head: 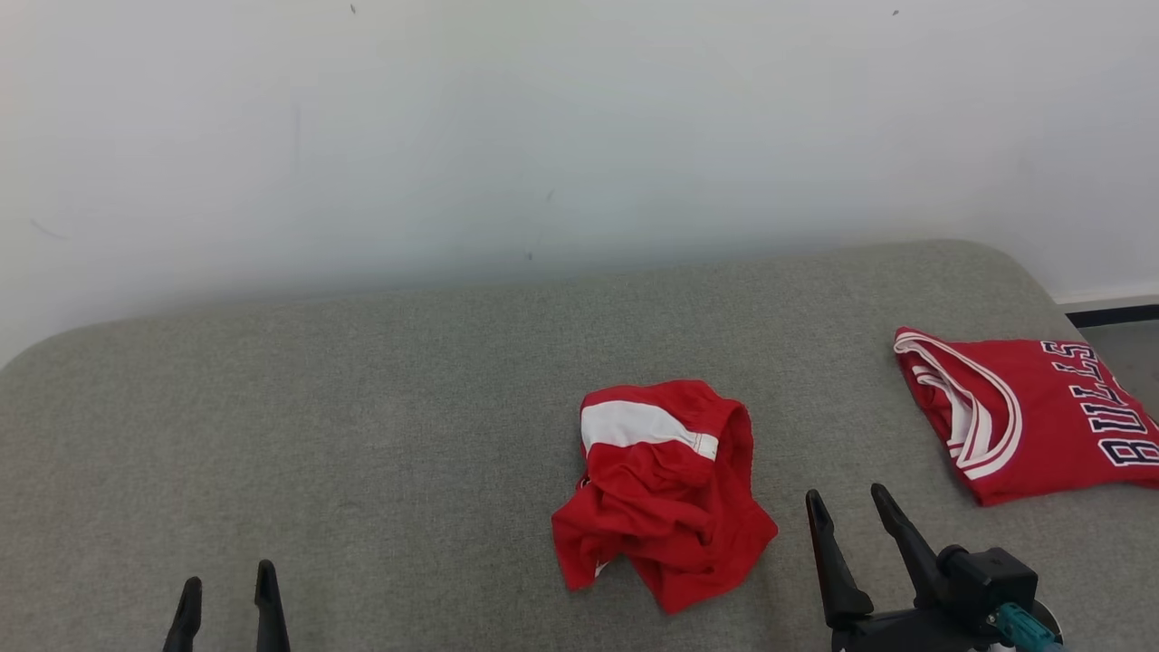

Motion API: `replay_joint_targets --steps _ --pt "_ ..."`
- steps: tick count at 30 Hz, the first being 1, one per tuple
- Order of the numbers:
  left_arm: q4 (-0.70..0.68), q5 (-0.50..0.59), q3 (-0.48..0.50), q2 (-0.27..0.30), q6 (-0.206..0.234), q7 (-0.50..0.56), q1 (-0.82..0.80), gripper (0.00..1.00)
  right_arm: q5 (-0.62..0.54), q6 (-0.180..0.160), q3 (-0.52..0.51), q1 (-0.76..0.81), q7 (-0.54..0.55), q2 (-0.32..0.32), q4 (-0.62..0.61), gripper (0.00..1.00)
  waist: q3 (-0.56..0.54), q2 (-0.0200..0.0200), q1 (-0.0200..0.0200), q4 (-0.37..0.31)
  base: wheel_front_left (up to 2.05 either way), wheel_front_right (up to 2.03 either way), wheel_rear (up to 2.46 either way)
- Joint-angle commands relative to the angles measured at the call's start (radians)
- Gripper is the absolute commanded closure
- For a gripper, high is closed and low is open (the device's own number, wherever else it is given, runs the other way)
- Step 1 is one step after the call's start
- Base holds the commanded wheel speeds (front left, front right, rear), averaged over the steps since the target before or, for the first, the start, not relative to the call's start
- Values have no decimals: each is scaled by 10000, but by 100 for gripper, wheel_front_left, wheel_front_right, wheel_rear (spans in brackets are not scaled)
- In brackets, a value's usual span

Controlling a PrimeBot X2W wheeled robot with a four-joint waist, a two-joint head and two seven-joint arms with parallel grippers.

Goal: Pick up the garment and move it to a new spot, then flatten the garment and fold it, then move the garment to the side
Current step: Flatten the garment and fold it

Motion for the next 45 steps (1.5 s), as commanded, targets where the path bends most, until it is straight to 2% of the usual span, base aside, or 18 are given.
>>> replay_joint_targets --steps 1,24,30,36,45 --pt "8 129 4 20 -11 -20 -67 0 73 -28 -15 -24 -26 12 -12 0 17 0 1 -13 0 0 0" --pt "-85 244 -396 90 131 415 -375 0 98 -28 150 -178 -92 13 71 0 161 0 1 -294 0 0 0" --pt "277 682 -1493 201 -346 1678 -1703 0 72 -29 351 -341 -30 10 68 0 318 0 1 -748 0 0 0" --pt "1240 502 -2667 -111 -1088 3241 -3514 0 47 -28 501 -462 -18 8 75 0 566 0 1 -1556 0 0 0" --pt "2623 242 -3902 -487 -1340 4729 -5028 0 97 -29 628 -597 -79 10 62 0 991 0 1 -2785 0 0 0"
